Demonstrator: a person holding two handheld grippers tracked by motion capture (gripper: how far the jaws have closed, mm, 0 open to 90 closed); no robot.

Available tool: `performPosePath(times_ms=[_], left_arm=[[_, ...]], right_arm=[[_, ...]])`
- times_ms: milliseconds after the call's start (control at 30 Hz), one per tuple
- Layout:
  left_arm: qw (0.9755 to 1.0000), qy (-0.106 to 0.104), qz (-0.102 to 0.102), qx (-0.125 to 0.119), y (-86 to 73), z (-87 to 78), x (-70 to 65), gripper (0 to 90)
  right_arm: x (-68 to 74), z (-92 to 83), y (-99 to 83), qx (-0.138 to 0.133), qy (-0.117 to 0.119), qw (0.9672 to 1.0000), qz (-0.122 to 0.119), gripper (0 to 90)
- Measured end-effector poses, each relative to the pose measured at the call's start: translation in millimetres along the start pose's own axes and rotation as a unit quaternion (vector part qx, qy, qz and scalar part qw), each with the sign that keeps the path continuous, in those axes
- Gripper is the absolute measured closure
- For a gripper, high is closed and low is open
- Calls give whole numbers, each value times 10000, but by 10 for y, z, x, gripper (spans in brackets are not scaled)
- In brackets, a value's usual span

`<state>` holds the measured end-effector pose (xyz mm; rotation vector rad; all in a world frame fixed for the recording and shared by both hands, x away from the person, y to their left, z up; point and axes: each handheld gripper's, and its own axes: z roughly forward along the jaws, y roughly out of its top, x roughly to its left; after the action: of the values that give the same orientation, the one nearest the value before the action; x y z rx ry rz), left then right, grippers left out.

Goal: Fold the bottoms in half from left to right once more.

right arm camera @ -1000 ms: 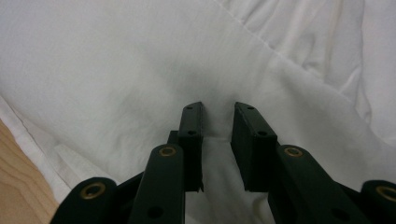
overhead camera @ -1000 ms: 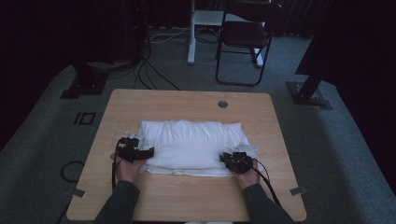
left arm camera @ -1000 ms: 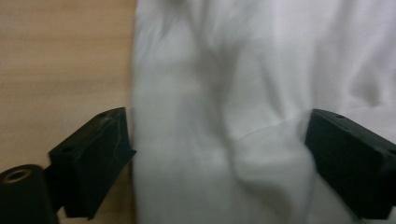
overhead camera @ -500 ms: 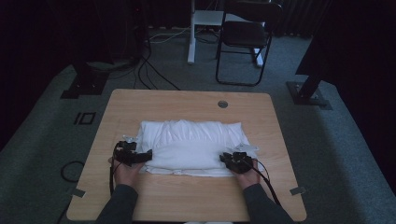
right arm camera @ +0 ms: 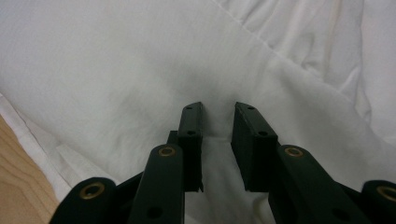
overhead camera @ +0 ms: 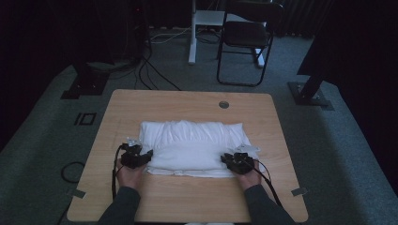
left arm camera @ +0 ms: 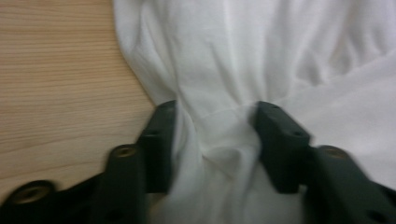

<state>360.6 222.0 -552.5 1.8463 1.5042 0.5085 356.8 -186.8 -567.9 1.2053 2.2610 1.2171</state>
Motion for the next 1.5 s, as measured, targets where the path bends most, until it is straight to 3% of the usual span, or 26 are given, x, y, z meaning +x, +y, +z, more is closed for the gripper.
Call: performPosePath(times_ms=[33,200,300,367,400,433,500,667,800,900,933,1000,1067,1167,1267,1500], left_arm=[[9999,-130,-85,-30,-10,4,0,662],[9994,-303,-129,-127,-13,4,11,800],[9989,-369,-179,-215,-8,-21,31,813],[9979,-449,-254,-391,17,-92,55,818],[9979,-449,-254,-391,17,-92,55,819],[9969,-511,-299,-512,30,-144,65,820],[9965,-545,-257,-573,42,-173,66,821],[9935,-640,-161,-929,183,-357,27,824],[9910,-727,-31,-1120,313,-468,-32,828],[9888,-794,13,-1261,389,-533,-69,831],[9877,-831,37,-1325,423,-563,-86,833],[9848,-952,103,-1451,489,-626,-126,834],[9821,-1052,236,-1548,547,-681,-184,837],[9774,-1174,471,-1693,648,-761,-326,838],[9711,-1319,707,-1857,775,-839,-487,838],[9618,-1600,1109,-1925,904,-871,-779,838]], right_arm=[[-3,0,0,-1,9,10000,5,726],[-6,-1,-1,-2,31,10000,23,722],[-6,-1,-1,-6,44,10000,25,710],[-27,-17,27,56,195,9996,181,607],[-27,-17,27,56,195,9996,181,607],[-4,-87,101,0,144,9998,114,542],[17,-121,137,-67,154,9998,76,527],[221,-237,493,-516,298,9979,-270,476],[383,-87,727,-539,457,9966,-421,471],[468,154,761,-225,469,9972,-546,478],[486,267,735,-26,369,9977,-567,485],[486,314,720,56,356,9978,-551,486],[515,494,636,336,292,9975,-542,489],[583,566,590,319,179,9969,-692,491],[658,608,583,279,141,9974,-647,493],[894,735,567,69,202,9983,-540,497]])
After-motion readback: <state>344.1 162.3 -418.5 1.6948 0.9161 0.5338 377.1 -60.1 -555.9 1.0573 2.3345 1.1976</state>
